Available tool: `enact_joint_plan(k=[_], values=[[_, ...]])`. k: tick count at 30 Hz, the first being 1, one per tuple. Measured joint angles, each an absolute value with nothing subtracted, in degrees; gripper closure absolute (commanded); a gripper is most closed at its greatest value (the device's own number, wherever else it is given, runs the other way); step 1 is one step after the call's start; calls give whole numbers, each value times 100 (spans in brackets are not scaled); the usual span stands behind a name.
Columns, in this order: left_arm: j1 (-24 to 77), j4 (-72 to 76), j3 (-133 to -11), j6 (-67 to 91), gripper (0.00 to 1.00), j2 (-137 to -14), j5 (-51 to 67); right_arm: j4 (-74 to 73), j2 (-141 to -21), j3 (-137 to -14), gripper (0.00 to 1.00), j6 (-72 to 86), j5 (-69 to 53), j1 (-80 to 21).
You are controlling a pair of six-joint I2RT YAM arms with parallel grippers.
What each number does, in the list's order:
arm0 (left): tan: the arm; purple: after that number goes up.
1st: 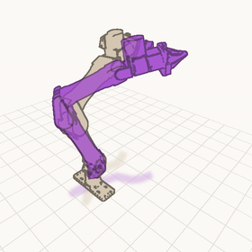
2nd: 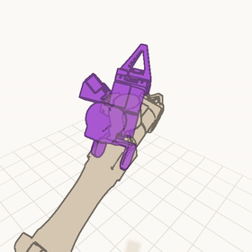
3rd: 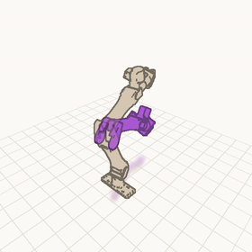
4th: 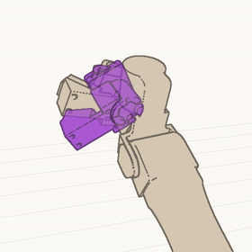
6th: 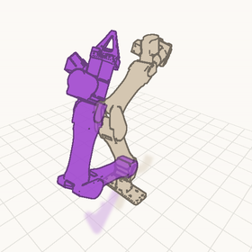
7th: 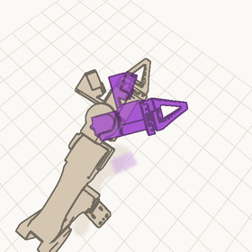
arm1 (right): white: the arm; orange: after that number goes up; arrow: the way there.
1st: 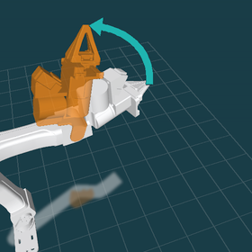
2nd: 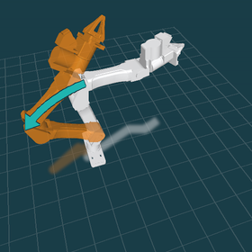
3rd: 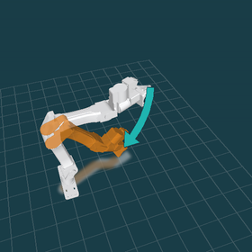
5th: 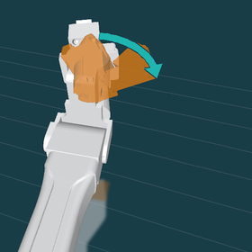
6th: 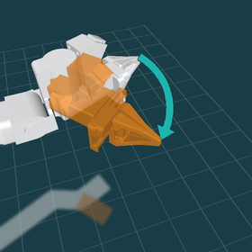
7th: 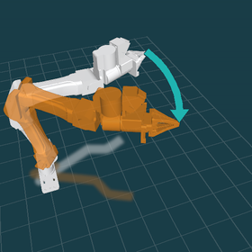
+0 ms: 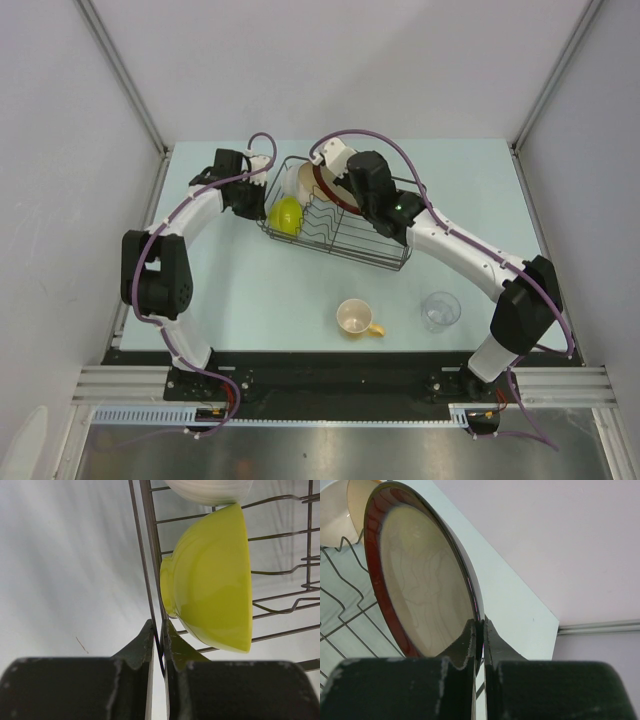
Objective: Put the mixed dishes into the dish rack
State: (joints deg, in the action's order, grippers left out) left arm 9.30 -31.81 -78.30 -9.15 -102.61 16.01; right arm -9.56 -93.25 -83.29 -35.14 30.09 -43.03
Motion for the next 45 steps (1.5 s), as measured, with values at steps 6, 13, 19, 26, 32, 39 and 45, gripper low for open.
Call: enact_joint_plan(k=[6, 13, 19, 26, 32, 39, 45], values=[[930, -3179, -7830, -915, 92, -10261, 1601, -963, -9332, -8329, 100, -3426, 2995, -4318], [930, -3144, -7795, -917, 92, -10243, 1601, -1057, -9419, -8326, 100, -3299, 2974, -4394], [930, -3098, -7771, -917, 92, -10232, 1601, -1076, -9539, -8270, 100, -3275, 3017, -4407], [930, -3094, -7769, -919, 92, -10232, 1601, -904, -9614, -8270, 100, -3277, 3035, -4410], [928, -3096, -7769, -952, 92, -10232, 1603, -740, -9915, -8270, 100, -3361, 2989, -4480], [919, -3087, -7767, -961, 93, -10232, 1612, -480, -10276, -8272, 100, -3669, 3024, -4646], [913, -3083, -7767, -961, 92, -10232, 1621, -349, -10370, -8274, 100, -3771, 3218, -4711]])
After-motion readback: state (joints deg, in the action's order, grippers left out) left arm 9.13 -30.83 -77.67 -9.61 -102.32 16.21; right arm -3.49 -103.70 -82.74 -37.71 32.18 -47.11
